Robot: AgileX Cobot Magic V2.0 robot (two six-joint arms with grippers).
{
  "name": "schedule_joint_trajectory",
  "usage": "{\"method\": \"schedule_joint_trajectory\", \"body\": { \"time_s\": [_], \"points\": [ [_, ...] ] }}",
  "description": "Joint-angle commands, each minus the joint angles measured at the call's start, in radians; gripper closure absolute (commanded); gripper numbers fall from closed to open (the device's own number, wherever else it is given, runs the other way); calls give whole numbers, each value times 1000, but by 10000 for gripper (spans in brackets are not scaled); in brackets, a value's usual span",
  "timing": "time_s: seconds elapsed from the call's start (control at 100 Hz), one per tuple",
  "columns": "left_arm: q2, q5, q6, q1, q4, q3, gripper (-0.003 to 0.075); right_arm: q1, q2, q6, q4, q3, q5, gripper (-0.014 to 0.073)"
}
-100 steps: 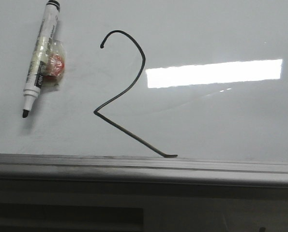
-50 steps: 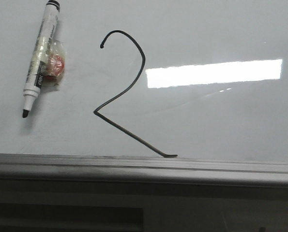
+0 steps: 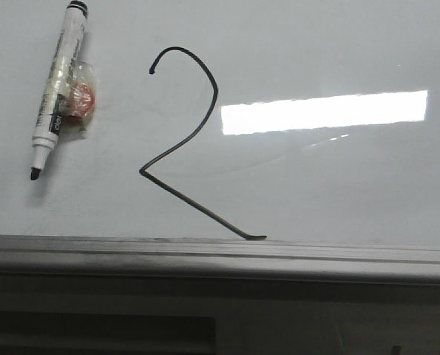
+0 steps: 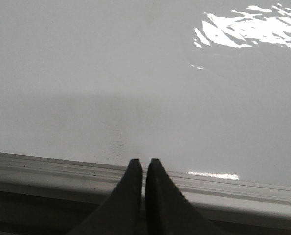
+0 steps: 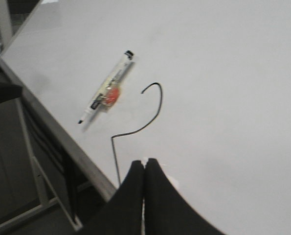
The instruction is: Write number 2 on whiteboard
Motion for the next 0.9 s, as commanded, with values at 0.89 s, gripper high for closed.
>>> {"method": "schedule_joint_trajectory", "body": {
  "time_s": [0.89],
  "points": [
    [-27, -57, -11, -1, 3, 29, 739, -918, -281, -5, 30, 380, -92, 665]
  ]
}}
